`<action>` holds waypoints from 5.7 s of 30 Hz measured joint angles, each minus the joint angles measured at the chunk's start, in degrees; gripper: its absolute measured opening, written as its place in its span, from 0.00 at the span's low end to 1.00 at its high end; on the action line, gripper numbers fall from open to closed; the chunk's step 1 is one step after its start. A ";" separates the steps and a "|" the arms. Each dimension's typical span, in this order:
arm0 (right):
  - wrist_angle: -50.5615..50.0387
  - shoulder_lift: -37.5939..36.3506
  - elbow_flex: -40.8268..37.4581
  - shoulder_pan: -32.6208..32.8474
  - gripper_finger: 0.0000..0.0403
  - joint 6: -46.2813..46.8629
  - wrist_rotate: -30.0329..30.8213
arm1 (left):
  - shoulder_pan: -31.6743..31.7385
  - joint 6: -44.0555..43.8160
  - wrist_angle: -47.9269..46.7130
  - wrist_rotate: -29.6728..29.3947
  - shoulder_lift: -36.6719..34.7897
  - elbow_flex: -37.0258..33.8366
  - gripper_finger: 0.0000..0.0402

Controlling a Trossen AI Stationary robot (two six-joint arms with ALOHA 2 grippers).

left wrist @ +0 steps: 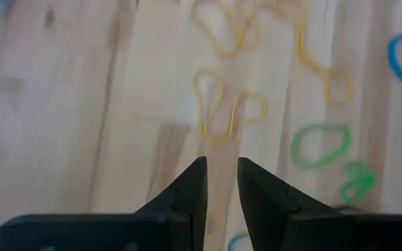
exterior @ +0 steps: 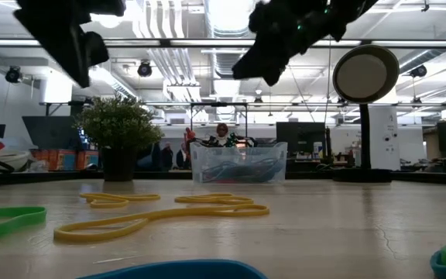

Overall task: Pick and place rubber bands into bin
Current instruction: Put the green rubberband into the transparent bin

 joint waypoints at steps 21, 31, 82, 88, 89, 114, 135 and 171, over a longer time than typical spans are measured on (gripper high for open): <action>-16.91 -4.27 -0.02 14.80 0.17 -1.36 -0.41 | -5.29 1.37 24.88 12.24 8.90 -6.72 0.16; -20.78 -4.32 -0.02 19.01 0.18 -0.33 -0.39 | -7.28 0.11 27.83 13.07 17.71 -6.82 0.16; -26.84 -4.47 -0.02 21.13 0.14 4.86 0.11 | -8.03 0.06 29.28 5.52 17.92 -6.10 0.00; -28.91 -4.47 -0.04 22.25 0.14 4.60 0.25 | -7.46 0.06 28.57 -2.30 11.37 -6.16 0.00; -28.87 -4.47 -0.04 22.37 0.15 4.44 0.42 | -7.24 0.06 28.36 -3.61 10.14 -6.23 0.00; -27.35 -9.05 -0.04 22.33 0.14 5.31 3.87 | 10.76 17.85 38.66 -24.40 -2.97 -5.77 0.00; -25.65 -12.14 -0.04 22.33 0.14 9.37 10.82 | 31.05 27.05 57.39 -16.19 13.35 -5.84 0.00; -25.69 -12.29 -0.98 24.29 0.14 12.11 10.66 | 33.46 26.59 52.40 -7.62 20.84 2.01 0.24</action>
